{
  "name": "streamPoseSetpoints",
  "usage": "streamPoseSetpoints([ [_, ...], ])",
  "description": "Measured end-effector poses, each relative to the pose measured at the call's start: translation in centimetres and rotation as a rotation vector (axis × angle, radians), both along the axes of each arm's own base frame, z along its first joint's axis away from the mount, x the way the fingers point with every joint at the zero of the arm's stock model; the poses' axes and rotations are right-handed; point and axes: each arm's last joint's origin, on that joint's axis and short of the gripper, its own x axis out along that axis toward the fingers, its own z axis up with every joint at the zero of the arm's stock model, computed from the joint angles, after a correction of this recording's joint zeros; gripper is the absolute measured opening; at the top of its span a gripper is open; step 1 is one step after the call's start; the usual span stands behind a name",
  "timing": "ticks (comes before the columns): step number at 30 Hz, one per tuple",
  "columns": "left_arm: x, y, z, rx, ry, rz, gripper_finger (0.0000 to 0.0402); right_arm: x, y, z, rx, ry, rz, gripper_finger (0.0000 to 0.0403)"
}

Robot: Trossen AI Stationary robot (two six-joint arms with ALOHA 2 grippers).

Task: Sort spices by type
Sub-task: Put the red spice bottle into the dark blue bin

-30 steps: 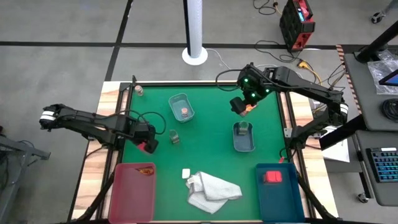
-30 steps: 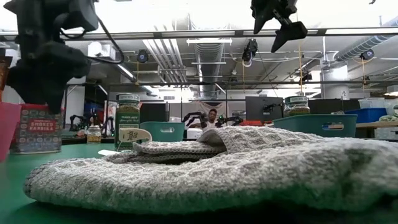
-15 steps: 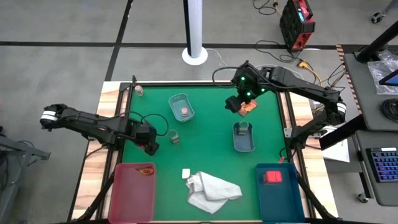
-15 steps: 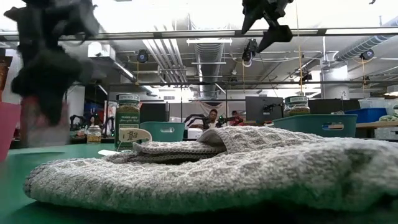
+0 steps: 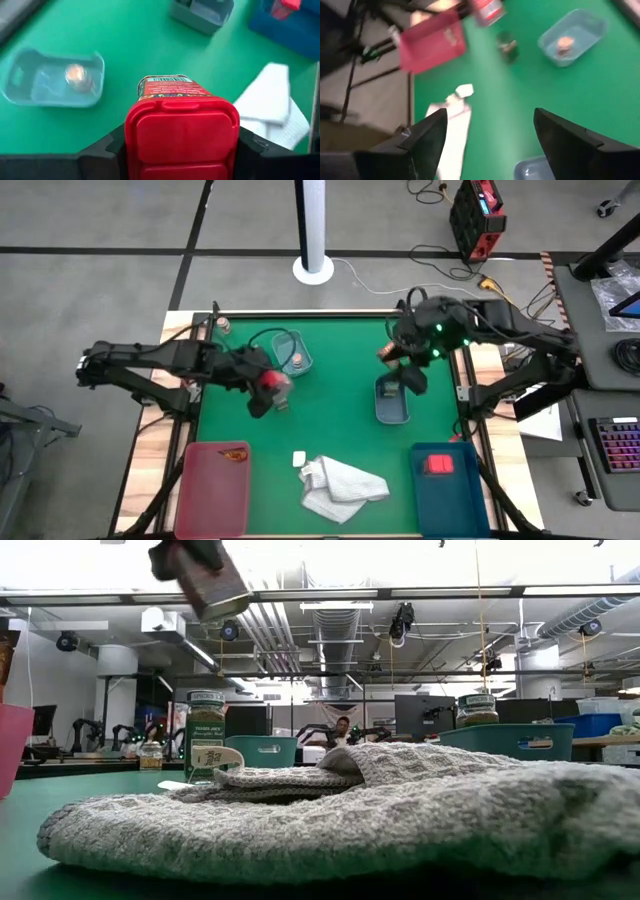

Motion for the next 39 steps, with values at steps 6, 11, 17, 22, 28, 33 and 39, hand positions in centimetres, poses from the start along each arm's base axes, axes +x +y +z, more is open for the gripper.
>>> streamPoseSetpoints([
  [6,3.7,-0.7,1.6,0.016,0.062,-0.019,0.0189,-2.3,2.9,-0.5,0.112,0.207,0.013,0.0263],
  [11,5.9,-2.5,1.9,0.021,0.092,-0.087,0.0189,-4.9,5.6,-0.9,0.141,0.381,0.066,0.0245],
  [17,6.5,-5.2,1.2,-0.038,0.182,-0.098,0.0189,-6.4,7.5,-0.6,-0.011,0.334,0.141,0.0232],
  [22,7.9,-8.0,0.3,-0.069,0.110,-0.041,0.0189,-6.2,8.9,-0.8,-0.285,0.181,0.126,0.0233],
  [28,10.5,-10.3,-0.1,-0.063,0.078,-0.027,0.0189,-5.3,10.9,-1.8,-0.358,0.080,0.187,0.0244],
  [33,13.4,-11.3,1.5,-0.084,0.017,-0.082,0.0189,-4.8,11.6,-2.5,-0.264,0.076,0.127,0.0254],
  [39,15.8,-10.6,3.1,0.009,0.053,-0.199,0.0189,-5.1,12.4,-2.6,-0.120,0.110,0.105,0.0266],
])
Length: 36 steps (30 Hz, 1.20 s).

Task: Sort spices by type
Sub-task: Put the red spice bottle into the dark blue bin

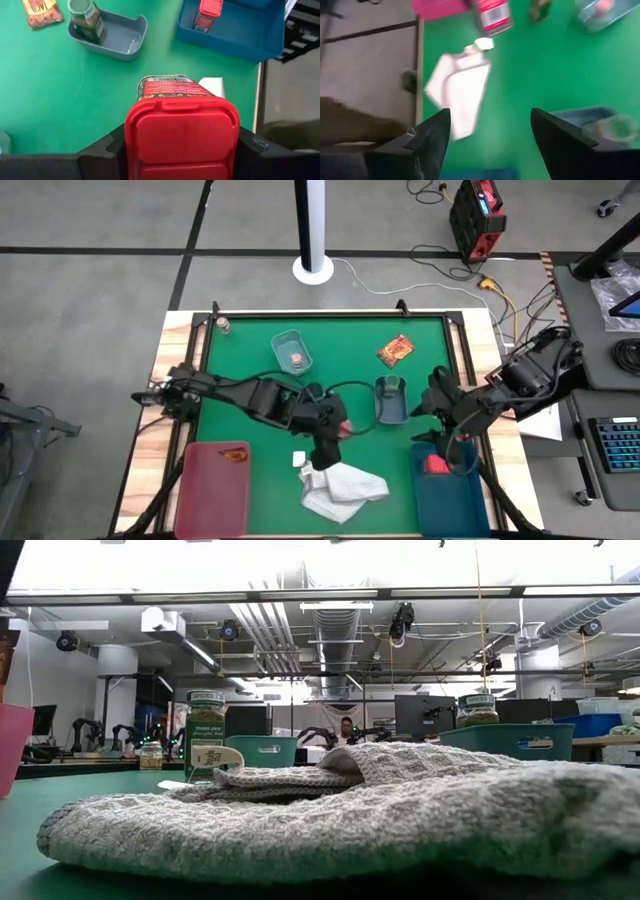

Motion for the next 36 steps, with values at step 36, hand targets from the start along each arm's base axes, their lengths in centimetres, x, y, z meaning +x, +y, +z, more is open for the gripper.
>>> streamPoseSetpoints([
  [36,0.6,1.0,2.8,0.021,-0.113,0.025,0.0189,3.6,-0.3,1.8,-0.327,-0.344,0.050,0.0213],
])
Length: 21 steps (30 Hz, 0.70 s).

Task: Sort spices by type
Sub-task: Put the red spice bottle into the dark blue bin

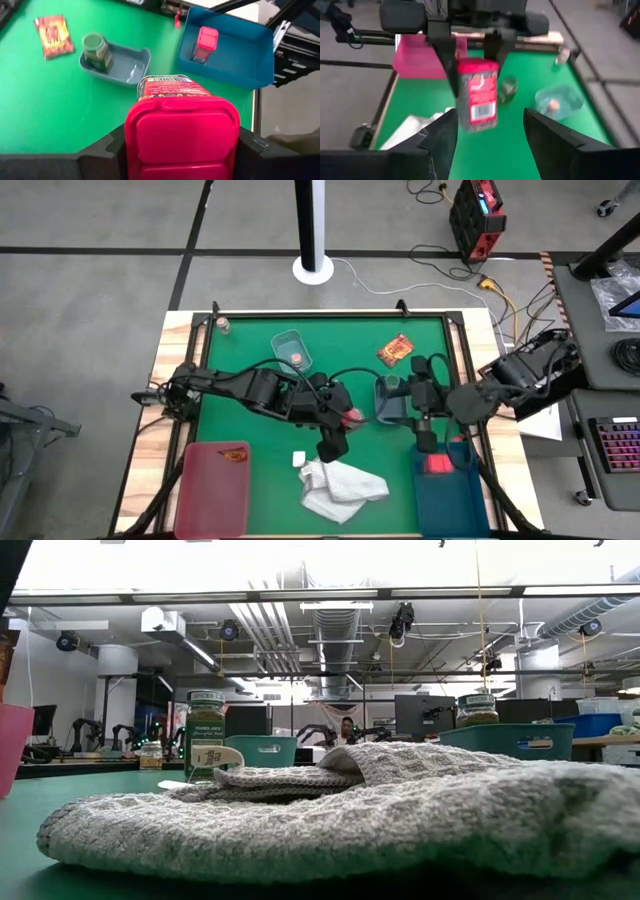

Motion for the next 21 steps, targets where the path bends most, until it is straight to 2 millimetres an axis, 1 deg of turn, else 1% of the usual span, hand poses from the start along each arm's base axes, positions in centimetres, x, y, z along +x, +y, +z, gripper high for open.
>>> streamPoseSetpoints([
  [3,0.0,0.0,0.9,0.017,-0.061,-0.034,0.0189,0.7,0.1,0.6,-0.042,-0.075,0.053,0.0209],
  [7,-0.2,0.1,1.9,0.064,-0.130,-0.078,0.0189,1.2,0.4,1.6,0.022,-0.173,0.055,0.0209],
  [10,-0.1,0.0,2.1,0.149,-0.149,-0.112,0.0189,1.2,0.4,1.5,0.038,-0.165,0.084,0.0219],
  [14,0.2,0.1,2.2,0.266,-0.170,-0.140,0.0189,1.0,0.5,1.4,0.063,-0.134,0.112,0.0245],
  [17,0.5,0.1,2.9,0.270,-0.238,-0.142,0.0189,0.3,0.2,1.6,0.122,-0.074,0.074,0.0270],
  [21,0.4,0.0,3.6,0.245,-0.289,-0.138,0.0189,-0.8,-0.3,2.7,0.246,-0.034,-0.011,0.0300],
])
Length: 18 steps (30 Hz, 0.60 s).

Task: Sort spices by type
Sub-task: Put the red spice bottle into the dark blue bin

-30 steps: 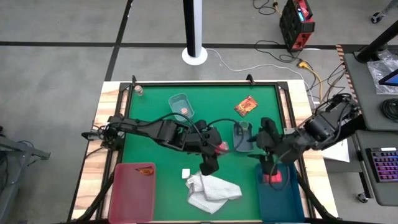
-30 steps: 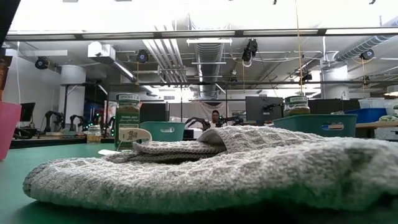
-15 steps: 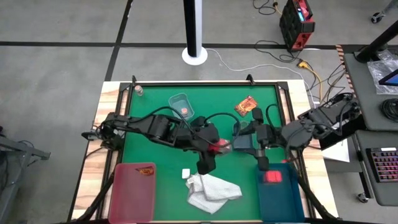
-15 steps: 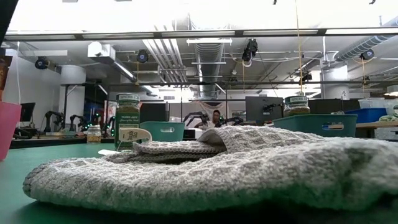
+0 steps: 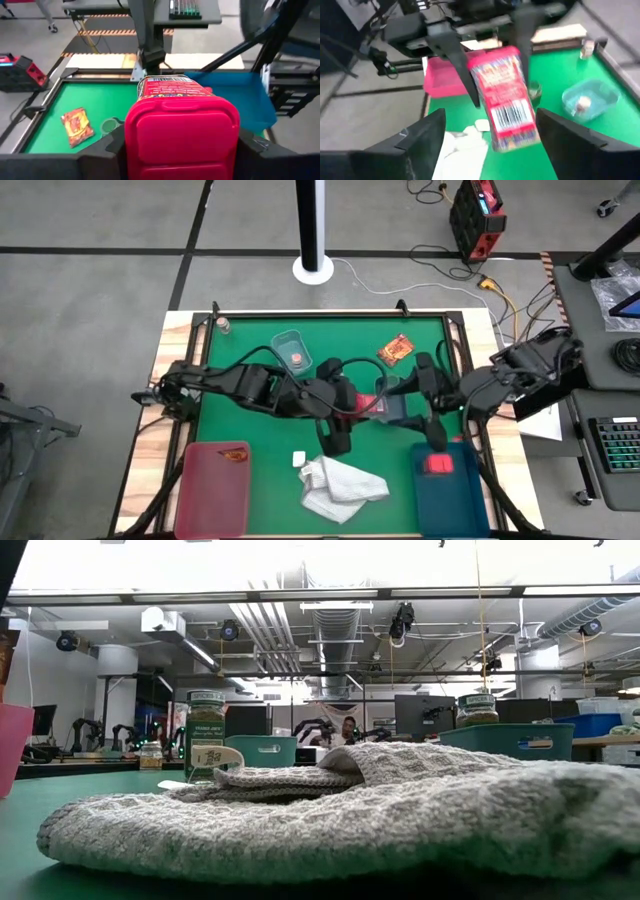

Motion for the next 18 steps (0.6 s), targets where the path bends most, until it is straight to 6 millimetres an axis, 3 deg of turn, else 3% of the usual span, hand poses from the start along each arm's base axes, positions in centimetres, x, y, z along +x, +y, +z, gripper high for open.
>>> streamPoseSetpoints([
  [10,0.0,-0.3,0.1,-0.078,-0.014,0.005,0.0189,-1.0,-0.1,-0.2,0.063,0.110,-0.042,0.0320],
  [18,0.0,-0.3,0.1,-0.079,-0.016,0.004,0.0189,-0.2,0.4,-0.8,-0.114,0.110,0.051,0.0315],
])
